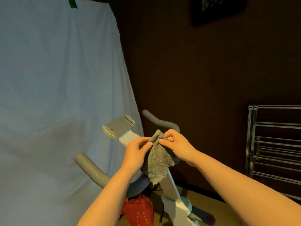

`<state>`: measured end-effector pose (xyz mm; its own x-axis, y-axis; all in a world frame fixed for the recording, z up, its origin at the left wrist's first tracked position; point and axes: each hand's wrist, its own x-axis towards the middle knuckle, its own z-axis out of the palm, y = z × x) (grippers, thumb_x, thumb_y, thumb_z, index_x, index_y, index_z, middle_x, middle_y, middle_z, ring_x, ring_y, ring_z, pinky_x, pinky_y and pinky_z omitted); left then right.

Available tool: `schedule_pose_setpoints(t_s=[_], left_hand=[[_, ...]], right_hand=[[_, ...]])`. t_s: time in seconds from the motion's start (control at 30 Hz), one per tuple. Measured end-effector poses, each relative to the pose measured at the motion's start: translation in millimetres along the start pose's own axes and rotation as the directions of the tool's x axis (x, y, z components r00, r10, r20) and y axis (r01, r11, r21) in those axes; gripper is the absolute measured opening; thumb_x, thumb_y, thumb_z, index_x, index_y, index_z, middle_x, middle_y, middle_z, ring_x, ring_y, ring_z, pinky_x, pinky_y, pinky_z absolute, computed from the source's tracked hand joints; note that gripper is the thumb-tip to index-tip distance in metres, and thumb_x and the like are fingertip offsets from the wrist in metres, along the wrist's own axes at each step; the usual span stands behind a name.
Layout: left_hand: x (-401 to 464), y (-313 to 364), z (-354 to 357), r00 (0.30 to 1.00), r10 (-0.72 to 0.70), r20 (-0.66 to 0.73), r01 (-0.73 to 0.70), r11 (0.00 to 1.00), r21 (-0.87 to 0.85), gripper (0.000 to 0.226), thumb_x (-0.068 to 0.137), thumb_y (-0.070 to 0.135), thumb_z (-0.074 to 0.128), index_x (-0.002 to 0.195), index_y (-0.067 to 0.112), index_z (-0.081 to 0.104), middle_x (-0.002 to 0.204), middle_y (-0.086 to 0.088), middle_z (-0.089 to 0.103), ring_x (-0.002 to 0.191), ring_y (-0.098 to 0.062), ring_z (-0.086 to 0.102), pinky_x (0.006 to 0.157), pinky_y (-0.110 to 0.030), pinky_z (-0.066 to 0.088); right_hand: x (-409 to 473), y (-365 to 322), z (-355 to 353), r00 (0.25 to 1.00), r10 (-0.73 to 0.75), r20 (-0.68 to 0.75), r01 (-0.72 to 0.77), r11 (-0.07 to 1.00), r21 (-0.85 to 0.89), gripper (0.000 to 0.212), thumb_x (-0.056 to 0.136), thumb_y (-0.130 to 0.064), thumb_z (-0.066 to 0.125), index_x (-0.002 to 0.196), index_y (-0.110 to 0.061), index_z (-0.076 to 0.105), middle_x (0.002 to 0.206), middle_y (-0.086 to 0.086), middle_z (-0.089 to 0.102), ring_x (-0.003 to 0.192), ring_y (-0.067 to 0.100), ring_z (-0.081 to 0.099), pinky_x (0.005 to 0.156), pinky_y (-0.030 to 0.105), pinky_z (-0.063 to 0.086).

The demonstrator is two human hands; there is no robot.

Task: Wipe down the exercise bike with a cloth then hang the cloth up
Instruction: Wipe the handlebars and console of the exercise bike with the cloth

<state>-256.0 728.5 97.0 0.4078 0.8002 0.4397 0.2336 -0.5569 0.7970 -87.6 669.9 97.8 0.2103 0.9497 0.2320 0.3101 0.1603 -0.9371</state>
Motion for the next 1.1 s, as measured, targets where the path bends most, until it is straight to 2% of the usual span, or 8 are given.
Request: schedule_pose_setpoints(t_s=[0.13, 0.23, 0.37, 0.43, 0.53, 0.67, 0.9, 1.1], left_hand=[[-7, -14, 19, 0.993, -0.080, -0.088, 0.087, 0.994, 0.072, 0.020, 0.093, 0.019, 0.061, 0.112, 0.019, 0.068, 0.107, 0.009, 0.067, 0.099, -0.004, 0.060, 0.071, -0.003, 0.044], [-6, -17, 24, 0.987, -0.123, -0.104, 0.132, 0.988, 0.081, 0.021, 0.094, 0.018, 0.061, 0.114, 0.018, 0.068, 0.108, 0.008, 0.067, 0.098, -0.001, 0.059, 0.070, -0.001, 0.043], [-6, -21, 30, 0.987, -0.143, -0.074, 0.150, 0.984, 0.099, 0.023, 0.094, 0.011, 0.058, 0.114, 0.019, 0.067, 0.109, 0.007, 0.067, 0.101, -0.003, 0.060, 0.076, -0.010, 0.045], [-6, -28, 29, 0.986, -0.148, -0.076, 0.156, 0.981, 0.112, 0.024, 0.093, 0.008, 0.057, 0.111, 0.019, 0.067, 0.108, 0.007, 0.067, 0.102, -0.006, 0.060, 0.083, -0.016, 0.043], [-1, -41, 23, 0.984, -0.157, -0.082, 0.169, 0.972, 0.163, 0.025, 0.094, 0.007, 0.055, 0.111, 0.020, 0.067, 0.108, 0.007, 0.066, 0.104, -0.007, 0.059, 0.086, -0.021, 0.044], [19, -44, 25, 0.990, -0.112, -0.086, 0.125, 0.977, 0.173, 0.025, 0.095, 0.008, 0.052, 0.111, 0.021, 0.065, 0.110, 0.008, 0.064, 0.096, 0.000, 0.056, 0.077, -0.010, 0.040], [46, -62, 48, 0.994, 0.081, 0.078, -0.102, 0.935, 0.340, 0.032, 0.089, 0.009, 0.052, 0.109, 0.030, 0.065, 0.107, 0.013, 0.061, 0.103, -0.008, 0.053, 0.092, -0.030, 0.044], [45, -76, 55, 0.996, 0.031, 0.080, -0.047, 0.974, 0.221, 0.029, 0.091, 0.012, 0.052, 0.112, 0.029, 0.060, 0.111, 0.011, 0.060, 0.101, -0.008, 0.055, 0.092, -0.035, 0.048]], right_hand=[[6, 7, -29, 0.929, -0.043, -0.367, -0.028, 0.982, -0.187, 0.016, 0.090, -0.036, 0.063, 0.091, -0.025, 0.052, 0.081, -0.001, 0.064, 0.073, 0.013, 0.062, 0.066, 0.039, 0.049], [9, -1, -35, 0.893, -0.084, -0.443, -0.059, 0.953, -0.299, 0.017, 0.091, -0.041, 0.061, 0.091, -0.030, 0.048, 0.082, -0.007, 0.061, 0.073, 0.013, 0.060, 0.061, 0.038, 0.049], [9, 22, 3, 0.950, -0.099, -0.295, -0.042, 0.899, -0.437, 0.015, 0.091, -0.043, 0.059, 0.102, -0.033, 0.055, 0.092, -0.014, 0.061, 0.081, 0.006, 0.059, 0.062, 0.029, 0.042], [9, 45, 25, 0.982, -0.151, -0.114, 0.057, 0.811, -0.582, 0.022, 0.095, -0.042, 0.053, 0.113, -0.037, 0.064, 0.109, -0.015, 0.062, 0.104, 0.007, 0.056, 0.082, 0.030, 0.044], [14, 65, 30, 0.962, -0.260, -0.082, 0.101, 0.621, -0.778, 0.034, 0.101, -0.044, 0.037, 0.125, -0.040, 0.061, 0.134, -0.017, 0.050, 0.131, 0.008, 0.035, 0.107, 0.029, 0.017], [33, 68, 16, 0.998, -0.068, 0.006, 0.053, 0.705, -0.707, 0.043, 0.105, -0.044, 0.025, 0.147, -0.041, 0.033, 0.159, -0.012, 0.022, 0.148, 0.010, 0.008, 0.118, 0.034, 0.000], [33, 73, 20, 0.996, -0.086, -0.023, 0.039, 0.652, -0.757, 0.043, 0.102, -0.046, 0.033, 0.145, -0.039, 0.036, 0.155, -0.012, 0.029, 0.145, 0.009, 0.016, 0.119, 0.032, 0.012], [29, 82, 37, 0.970, -0.203, -0.132, 0.036, 0.662, -0.749, 0.045, 0.098, -0.046, 0.030, 0.139, -0.038, 0.046, 0.138, -0.015, 0.043, 0.131, 0.006, 0.035, 0.109, 0.032, 0.034]])
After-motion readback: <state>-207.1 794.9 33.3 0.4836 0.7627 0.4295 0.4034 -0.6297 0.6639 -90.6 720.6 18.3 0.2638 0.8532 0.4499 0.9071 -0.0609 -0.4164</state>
